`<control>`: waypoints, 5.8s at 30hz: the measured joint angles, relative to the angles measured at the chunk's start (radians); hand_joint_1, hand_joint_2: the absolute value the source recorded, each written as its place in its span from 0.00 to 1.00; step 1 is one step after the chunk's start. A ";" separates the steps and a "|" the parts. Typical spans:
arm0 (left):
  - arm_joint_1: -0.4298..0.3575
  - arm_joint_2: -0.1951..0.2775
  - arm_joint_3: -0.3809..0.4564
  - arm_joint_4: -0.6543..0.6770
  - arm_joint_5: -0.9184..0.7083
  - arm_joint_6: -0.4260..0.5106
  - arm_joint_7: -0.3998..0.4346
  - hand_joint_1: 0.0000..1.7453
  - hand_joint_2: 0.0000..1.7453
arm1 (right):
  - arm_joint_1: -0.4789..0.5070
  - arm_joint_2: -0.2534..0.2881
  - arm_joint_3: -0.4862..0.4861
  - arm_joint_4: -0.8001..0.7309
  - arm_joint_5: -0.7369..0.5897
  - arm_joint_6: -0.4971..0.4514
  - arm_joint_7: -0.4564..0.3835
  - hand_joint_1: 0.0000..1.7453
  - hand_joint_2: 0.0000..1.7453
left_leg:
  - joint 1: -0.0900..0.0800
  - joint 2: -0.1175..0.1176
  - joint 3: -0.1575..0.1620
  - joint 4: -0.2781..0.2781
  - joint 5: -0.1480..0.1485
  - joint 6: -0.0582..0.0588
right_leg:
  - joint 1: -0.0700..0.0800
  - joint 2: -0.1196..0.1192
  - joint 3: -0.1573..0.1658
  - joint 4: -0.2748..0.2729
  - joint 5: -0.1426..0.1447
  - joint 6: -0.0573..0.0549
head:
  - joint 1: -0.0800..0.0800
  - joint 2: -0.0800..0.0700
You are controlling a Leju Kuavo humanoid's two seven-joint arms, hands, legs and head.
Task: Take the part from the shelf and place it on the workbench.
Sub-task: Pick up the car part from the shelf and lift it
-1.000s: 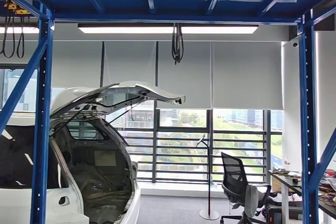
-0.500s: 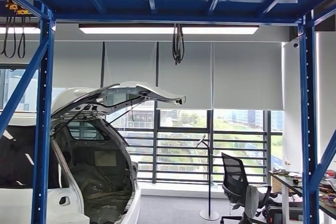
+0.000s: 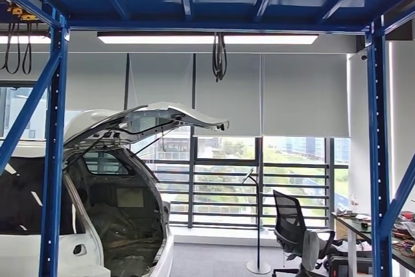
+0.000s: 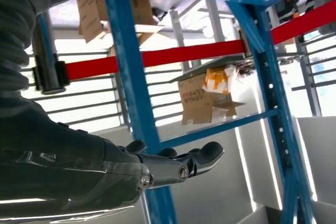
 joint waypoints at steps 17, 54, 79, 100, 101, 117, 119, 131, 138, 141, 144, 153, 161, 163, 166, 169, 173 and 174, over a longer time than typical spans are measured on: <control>-0.023 0.012 -0.023 0.000 -0.009 0.000 0.013 0.00 0.00 | -0.174 0.022 0.109 0.282 -0.049 0.077 -0.023 0.00 1.00 | 0.001 -0.001 -0.002 0.000 0.000 0.000 | 0.000 -0.001 -0.001 0.000 0.000 0.000 | 0.000 0.000; 0.002 0.013 0.004 0.000 0.029 0.013 -0.022 0.00 0.00 | -0.176 0.054 0.409 0.256 -0.161 0.258 0.088 0.00 1.00 | 0.001 -0.001 -0.003 0.000 0.000 0.000 | 0.000 -0.001 -0.002 0.000 0.000 0.000 | 0.000 0.000; -0.036 0.012 -0.010 0.000 -0.025 0.000 0.008 0.00 0.00 | -0.240 0.076 0.357 0.452 0.033 0.131 0.185 0.00 1.00 | 0.001 -0.001 -0.003 0.000 0.001 0.000 | 0.000 -0.001 -0.002 0.000 0.000 0.000 | 0.000 0.000; -0.044 -0.004 -0.012 0.000 -0.043 -0.012 0.012 0.00 0.00 | -0.331 0.124 0.340 0.513 0.118 0.146 0.167 0.00 1.00 | 0.000 -0.001 -0.002 0.000 0.001 0.000 | 0.000 -0.001 -0.002 0.001 0.000 0.000 | 0.000 0.000; -0.044 -0.005 -0.012 0.000 -0.043 -0.012 0.012 0.00 0.00 | -0.336 0.126 0.340 0.525 0.118 0.148 0.165 0.00 1.00 | 0.000 -0.001 -0.002 0.000 0.001 0.000 | 0.000 -0.001 -0.002 0.001 0.000 0.000 | 0.000 0.000; -0.045 -0.013 -0.012 0.000 -0.043 -0.015 0.012 0.00 0.00 | -0.398 0.147 0.325 0.682 0.106 0.137 0.148 0.00 1.00 | 0.000 -0.001 -0.003 0.000 0.001 0.000 | 0.000 -0.001 -0.002 0.001 0.000 0.000 | 0.000 0.000; -0.045 -0.015 -0.012 0.000 -0.044 -0.015 0.012 0.00 0.00 | -0.410 0.147 0.322 0.713 0.108 0.127 0.147 0.00 1.00 | 0.000 -0.001 -0.003 0.000 0.001 0.000 | 0.000 -0.001 -0.002 0.001 0.000 0.000 | 0.000 0.000; -0.044 -0.028 -0.011 0.000 -0.047 -0.018 0.007 0.00 0.00 | -0.454 0.147 0.321 0.795 0.170 0.108 0.163 0.00 1.00 | 0.000 -0.001 -0.003 0.000 0.001 0.000 | 0.000 -0.001 -0.002 0.001 0.000 0.000 | 0.000 0.000; -0.044 -0.039 -0.009 0.000 -0.053 -0.019 0.004 0.00 0.00 | -0.487 0.165 0.352 0.828 0.179 0.110 0.172 0.00 1.00 | 0.001 -0.001 -0.002 0.000 0.001 0.000 | 0.000 0.000 -0.002 0.001 0.000 0.000 | 0.000 0.000; -0.044 -0.042 -0.008 0.000 -0.053 -0.019 0.003 0.00 0.00 | -0.501 0.174 0.367 0.838 0.180 0.111 0.175 0.00 1.00 | 0.001 -0.001 -0.002 0.000 0.001 0.000 | 0.000 -0.001 -0.002 0.001 0.000 0.000 | 0.000 0.000; -0.043 -0.044 -0.006 0.000 -0.053 -0.020 0.003 0.00 0.00 | -0.509 0.181 0.378 0.846 0.180 0.112 0.176 0.00 1.00 | 0.001 -0.001 -0.003 0.000 0.001 0.000 | 0.000 -0.001 -0.002 0.001 0.000 0.000 | 0.000 0.000; -0.044 -0.054 0.006 0.000 -0.053 -0.018 0.009 0.00 0.00 | -0.542 0.216 0.406 0.868 0.181 0.133 0.177 0.00 1.00 | 0.001 -0.001 -0.002 0.000 0.001 0.000 | 0.000 -0.001 -0.002 0.001 0.000 0.000 | 0.000 0.000; -0.045 -0.062 0.009 0.000 -0.054 -0.018 0.011 0.00 0.00 | -0.554 0.229 0.418 0.887 0.176 0.140 0.172 0.00 1.00 | 0.001 -0.001 -0.002 0.000 0.001 0.000 | 0.000 -0.001 -0.002 0.001 0.000 0.000 | 0.000 0.000; -0.045 -0.062 0.009 0.000 -0.057 -0.018 0.010 0.00 0.00 | -0.556 0.230 0.417 0.895 0.169 0.138 0.163 0.00 1.00 | 0.001 -0.001 -0.002 0.000 0.001 0.000 | 0.000 -0.001 -0.002 0.001 0.000 0.000 | 0.000 0.000; -0.044 -0.062 0.009 0.000 -0.064 -0.019 0.005 0.00 0.00 | -0.557 0.229 0.414 0.911 0.154 0.130 0.145 0.00 1.00 | 0.001 -0.001 -0.002 0.000 0.001 0.000 | 0.000 -0.001 -0.002 0.001 0.000 0.000 | 0.000 0.000; -0.040 -0.061 0.009 0.000 -0.066 -0.020 0.000 0.00 0.00 | -0.557 0.228 0.405 0.927 0.142 0.124 0.130 0.00 1.00 | 0.001 -0.001 -0.002 0.000 0.001 0.000 | 0.000 -0.001 -0.002 0.001 0.000 0.000 | 0.000 0.000; -0.036 -0.061 0.009 0.000 -0.073 -0.019 -0.002 0.00 0.00 | -0.557 0.222 0.386 0.945 0.120 0.122 0.106 0.00 1.00 | 0.000 -0.001 -0.002 0.000 0.001 0.000 | 0.000 -0.001 -0.002 0.001 0.000 0.000 | 0.000 0.000; -0.035 -0.061 0.009 0.000 -0.074 -0.019 -0.003 0.00 0.00 | -0.557 0.219 0.381 0.950 0.116 0.121 0.099 0.00 1.00 | 0.000 -0.001 -0.002 0.000 0.001 0.000 | 0.000 -0.001 -0.002 0.001 0.000 0.000 | 0.000 0.000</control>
